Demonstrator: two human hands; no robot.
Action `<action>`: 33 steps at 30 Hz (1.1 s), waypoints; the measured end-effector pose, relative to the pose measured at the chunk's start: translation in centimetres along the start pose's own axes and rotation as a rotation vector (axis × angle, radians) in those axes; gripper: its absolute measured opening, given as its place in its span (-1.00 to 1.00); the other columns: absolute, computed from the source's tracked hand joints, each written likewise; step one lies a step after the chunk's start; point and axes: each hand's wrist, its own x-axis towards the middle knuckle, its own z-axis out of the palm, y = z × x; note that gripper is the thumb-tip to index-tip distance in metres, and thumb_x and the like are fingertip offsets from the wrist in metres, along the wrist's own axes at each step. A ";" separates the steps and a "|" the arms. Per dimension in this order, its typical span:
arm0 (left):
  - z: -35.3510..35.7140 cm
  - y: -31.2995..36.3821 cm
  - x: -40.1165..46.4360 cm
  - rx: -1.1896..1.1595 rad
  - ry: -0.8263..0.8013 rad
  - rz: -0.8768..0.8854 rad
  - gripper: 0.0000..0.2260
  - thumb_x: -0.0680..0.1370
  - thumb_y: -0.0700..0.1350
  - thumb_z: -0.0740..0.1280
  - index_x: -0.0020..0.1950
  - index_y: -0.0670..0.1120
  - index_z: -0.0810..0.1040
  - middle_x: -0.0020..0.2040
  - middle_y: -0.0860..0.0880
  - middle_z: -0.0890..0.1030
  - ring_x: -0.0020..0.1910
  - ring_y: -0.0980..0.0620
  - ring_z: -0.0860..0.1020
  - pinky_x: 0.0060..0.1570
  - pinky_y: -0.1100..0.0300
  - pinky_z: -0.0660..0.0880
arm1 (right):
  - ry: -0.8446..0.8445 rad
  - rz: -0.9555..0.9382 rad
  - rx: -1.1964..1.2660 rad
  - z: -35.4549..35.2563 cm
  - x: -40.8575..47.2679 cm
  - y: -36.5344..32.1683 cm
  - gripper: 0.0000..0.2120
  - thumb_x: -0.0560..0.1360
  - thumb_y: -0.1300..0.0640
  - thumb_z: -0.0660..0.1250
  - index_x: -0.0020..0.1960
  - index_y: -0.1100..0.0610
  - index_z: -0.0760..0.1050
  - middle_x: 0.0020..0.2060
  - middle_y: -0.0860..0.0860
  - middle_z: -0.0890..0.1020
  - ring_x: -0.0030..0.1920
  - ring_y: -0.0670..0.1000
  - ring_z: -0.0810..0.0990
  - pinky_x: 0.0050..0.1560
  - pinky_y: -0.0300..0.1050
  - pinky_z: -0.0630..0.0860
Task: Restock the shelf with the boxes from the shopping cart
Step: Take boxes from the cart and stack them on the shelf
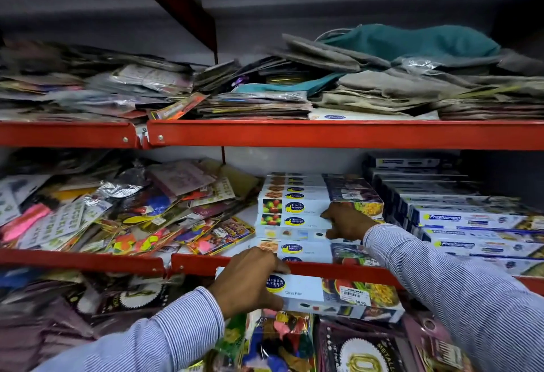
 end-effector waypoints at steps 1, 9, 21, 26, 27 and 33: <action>0.1 -0.1 0.1 -0.004 0.003 0.000 -0.42 0.32 0.14 0.56 0.31 0.08 0.58 0.24 0.10 0.67 0.18 0.03 0.59 0.17 0.07 0.54 | 0.005 -0.003 0.002 -0.2 0.0 -0.1 -0.44 0.45 0.02 0.47 0.39 0.13 0.44 0.31 0.13 0.51 0.32 0.16 0.47 0.34 0.00 0.44; -0.1 0.0 2.2 -0.007 0.036 -0.012 -0.41 0.32 0.09 0.58 0.33 0.08 0.58 0.24 0.07 0.66 0.20 0.01 0.59 0.22 0.04 0.52 | 0.089 0.021 -0.003 -1.0 -0.6 -0.8 -0.71 0.38 0.13 0.53 -0.42 0.11 0.49 -0.30 0.15 0.53 -0.23 0.08 0.49 -0.09 -0.21 0.49; 1.1 -0.9 9.4 -0.001 0.157 -0.071 -0.44 0.37 0.07 0.56 0.35 0.04 0.57 0.30 -0.01 0.63 0.24 -0.07 0.58 0.18 0.05 0.55 | 0.063 -0.023 0.004 -2.6 -0.5 -0.1 -0.77 0.51 0.23 0.26 -0.01 0.30 0.67 0.06 0.20 0.70 0.11 0.19 0.64 0.24 -0.01 0.51; 2.6 -1.3 11.7 -0.119 0.166 -0.079 -0.48 0.42 -0.05 0.55 0.37 -0.03 0.56 0.36 -0.03 0.60 0.30 -0.06 0.57 0.24 0.06 0.54 | 0.010 -0.039 0.039 -2.6 -0.9 0.4 -0.76 0.54 0.21 0.27 -0.03 0.33 0.65 0.04 0.23 0.68 0.08 0.25 0.60 0.22 0.01 0.49; 3.0 -1.3 12.0 -0.144 0.162 -0.072 -0.50 0.42 -0.09 0.54 0.35 -0.06 0.58 0.34 -0.05 0.60 0.29 -0.07 0.57 0.25 0.05 0.54 | 0.010 -0.038 0.041 -2.6 -1.1 0.6 -0.76 0.54 0.20 0.27 -0.06 0.33 0.66 0.01 0.23 0.69 0.06 0.24 0.61 0.21 0.01 0.49; 4.6 -1.5 11.9 -0.109 0.234 -0.018 -0.66 0.51 -0.12 0.42 0.28 -0.11 0.63 0.29 -0.09 0.62 0.28 -0.09 0.53 0.27 0.08 0.51 | -0.014 -0.065 0.085 -2.7 -2.4 1.3 -0.67 0.60 0.07 0.22 -0.09 0.26 0.66 -0.05 0.24 0.69 -0.01 0.21 0.61 0.06 -0.03 0.50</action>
